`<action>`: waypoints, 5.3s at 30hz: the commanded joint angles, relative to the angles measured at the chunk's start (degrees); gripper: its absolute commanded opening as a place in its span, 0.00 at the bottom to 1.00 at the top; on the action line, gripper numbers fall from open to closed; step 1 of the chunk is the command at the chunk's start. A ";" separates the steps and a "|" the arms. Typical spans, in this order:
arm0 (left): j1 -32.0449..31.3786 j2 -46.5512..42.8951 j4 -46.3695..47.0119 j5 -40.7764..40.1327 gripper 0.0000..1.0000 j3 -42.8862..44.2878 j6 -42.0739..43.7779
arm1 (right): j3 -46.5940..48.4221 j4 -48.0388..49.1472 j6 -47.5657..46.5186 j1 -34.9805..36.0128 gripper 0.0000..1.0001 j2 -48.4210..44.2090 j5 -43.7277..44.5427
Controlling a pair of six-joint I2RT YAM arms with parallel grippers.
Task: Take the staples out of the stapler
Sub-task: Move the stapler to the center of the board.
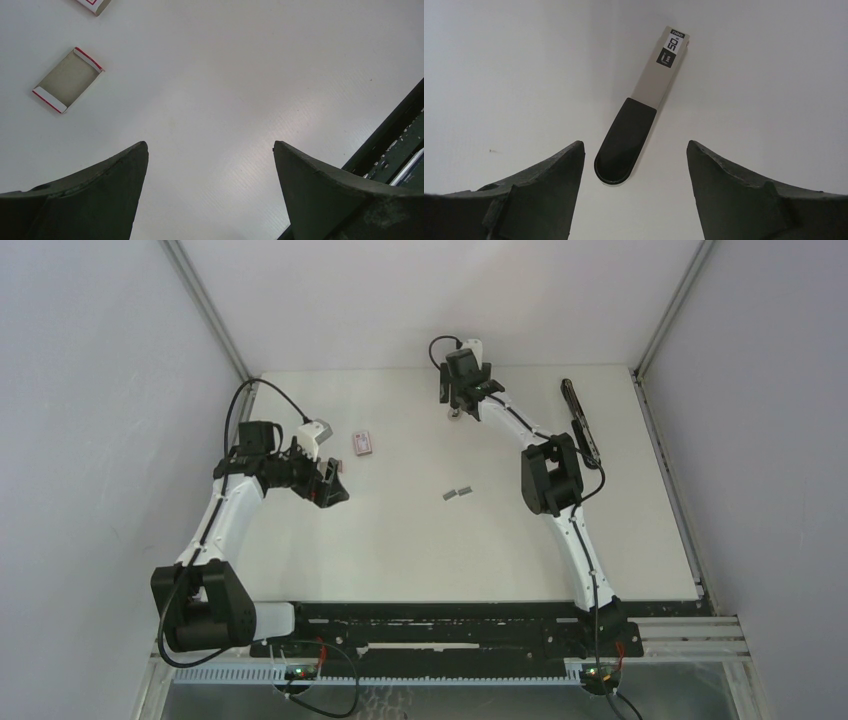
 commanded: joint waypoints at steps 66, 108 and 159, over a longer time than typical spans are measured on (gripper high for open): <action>0.43 -3.26 -0.17 4.15 1.00 -1.05 1.34 | -16.63 5.25 -10.71 -2.13 0.21 -14.79 1.87; 0.40 -5.98 2.21 6.70 1.00 -1.51 1.34 | -72.30 12.24 -20.21 -6.83 0.32 -50.95 -27.25; -30.96 44.72 -7.40 -10.51 1.00 59.48 2.46 | -54.69 5.62 -22.69 -17.42 0.74 -38.13 -20.52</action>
